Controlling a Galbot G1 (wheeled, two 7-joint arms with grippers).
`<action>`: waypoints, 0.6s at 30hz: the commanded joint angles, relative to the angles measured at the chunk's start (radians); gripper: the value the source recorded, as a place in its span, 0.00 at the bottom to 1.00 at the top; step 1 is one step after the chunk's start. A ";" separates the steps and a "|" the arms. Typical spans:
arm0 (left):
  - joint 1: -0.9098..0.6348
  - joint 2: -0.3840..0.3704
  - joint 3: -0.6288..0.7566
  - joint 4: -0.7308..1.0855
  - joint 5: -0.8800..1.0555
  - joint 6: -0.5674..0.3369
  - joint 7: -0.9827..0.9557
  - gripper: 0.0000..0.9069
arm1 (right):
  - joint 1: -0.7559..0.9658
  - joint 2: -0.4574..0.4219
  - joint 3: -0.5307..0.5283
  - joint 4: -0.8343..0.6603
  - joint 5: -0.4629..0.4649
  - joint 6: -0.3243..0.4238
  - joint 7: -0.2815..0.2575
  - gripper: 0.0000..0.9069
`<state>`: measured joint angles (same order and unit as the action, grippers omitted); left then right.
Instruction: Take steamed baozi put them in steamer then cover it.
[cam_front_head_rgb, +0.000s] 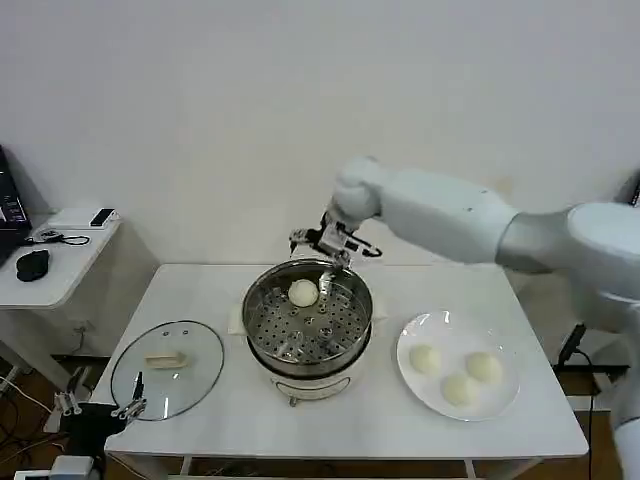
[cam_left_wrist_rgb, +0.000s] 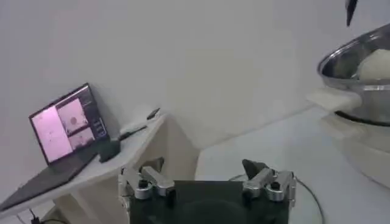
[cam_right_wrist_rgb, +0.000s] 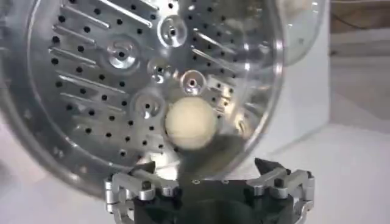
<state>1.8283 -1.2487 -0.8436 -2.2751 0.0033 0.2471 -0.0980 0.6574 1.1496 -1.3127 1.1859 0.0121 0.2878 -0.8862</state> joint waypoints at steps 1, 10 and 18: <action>-0.010 0.019 0.002 0.001 -0.004 0.002 0.002 1.00 | 0.146 -0.336 -0.124 0.247 0.171 -0.255 0.015 1.00; -0.053 0.062 0.020 0.030 -0.016 0.006 0.003 1.00 | 0.054 -0.677 -0.199 0.469 0.159 -0.381 0.047 1.00; -0.086 0.064 0.065 0.039 -0.002 0.015 0.006 1.00 | -0.128 -0.748 -0.133 0.507 0.092 -0.407 0.061 1.00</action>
<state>1.7616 -1.1954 -0.7961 -2.2425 0.0020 0.2614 -0.0919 0.6431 0.5976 -1.4406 1.5648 0.1131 -0.0346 -0.8360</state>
